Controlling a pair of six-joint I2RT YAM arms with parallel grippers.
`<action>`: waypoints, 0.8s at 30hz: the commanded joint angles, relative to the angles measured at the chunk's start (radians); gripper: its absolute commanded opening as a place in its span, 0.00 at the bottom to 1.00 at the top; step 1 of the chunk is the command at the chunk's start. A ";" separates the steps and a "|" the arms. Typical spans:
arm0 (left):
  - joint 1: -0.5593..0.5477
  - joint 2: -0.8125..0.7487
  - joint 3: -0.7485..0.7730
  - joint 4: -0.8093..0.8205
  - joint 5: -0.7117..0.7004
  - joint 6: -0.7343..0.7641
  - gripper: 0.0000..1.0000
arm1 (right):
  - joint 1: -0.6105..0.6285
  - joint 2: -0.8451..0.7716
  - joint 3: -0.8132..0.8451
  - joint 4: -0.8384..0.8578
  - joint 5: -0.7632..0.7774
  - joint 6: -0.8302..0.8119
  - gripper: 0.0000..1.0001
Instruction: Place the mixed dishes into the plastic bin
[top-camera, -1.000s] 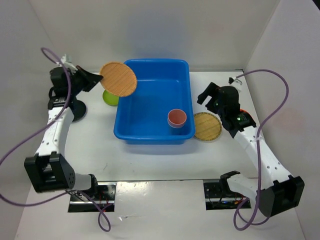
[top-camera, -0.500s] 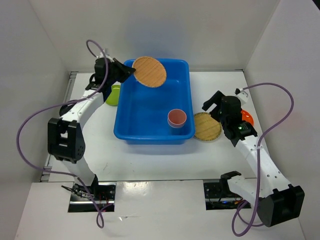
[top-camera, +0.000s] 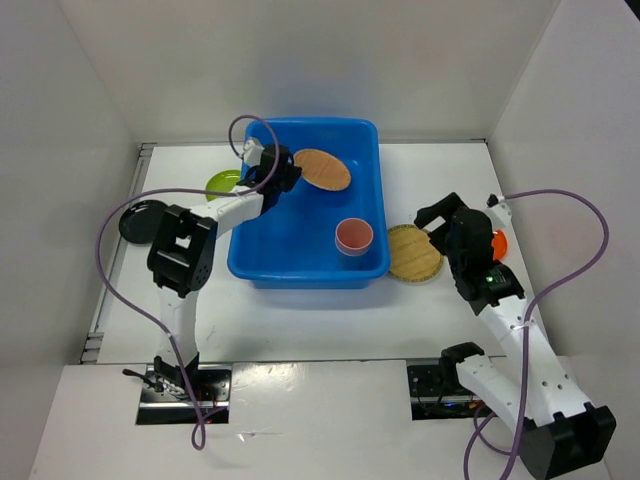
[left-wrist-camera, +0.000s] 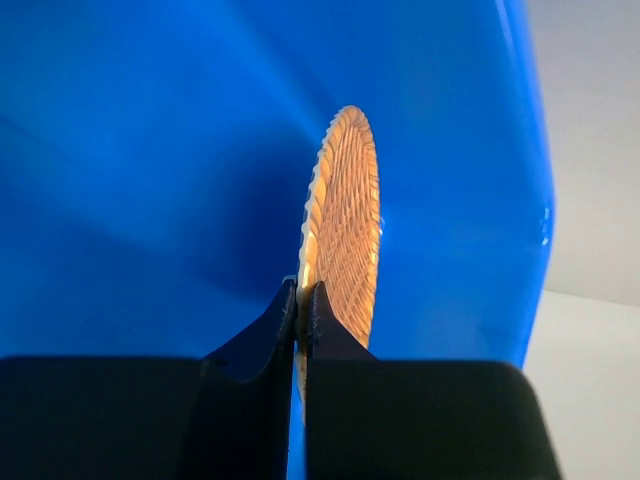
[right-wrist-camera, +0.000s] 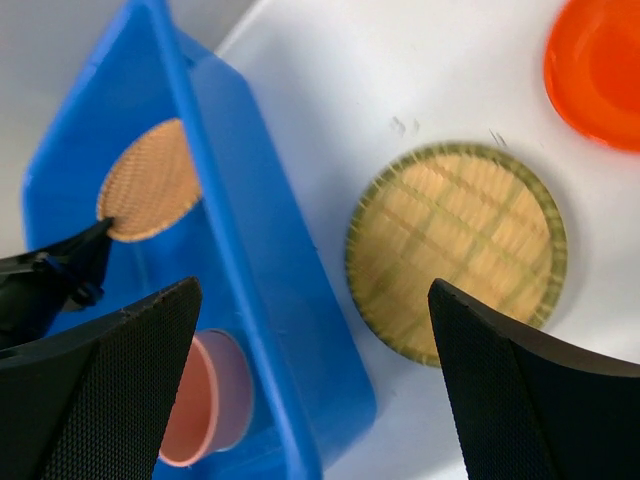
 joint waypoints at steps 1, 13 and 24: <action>-0.019 0.019 0.091 0.052 -0.141 -0.107 0.00 | -0.003 0.000 -0.063 -0.022 0.029 0.099 0.99; -0.046 0.072 0.082 -0.044 -0.187 -0.222 0.00 | -0.012 -0.164 -0.288 -0.110 -0.030 0.357 0.99; -0.046 0.101 0.082 -0.076 -0.121 -0.210 0.55 | -0.012 -0.226 -0.380 -0.202 -0.080 0.466 0.99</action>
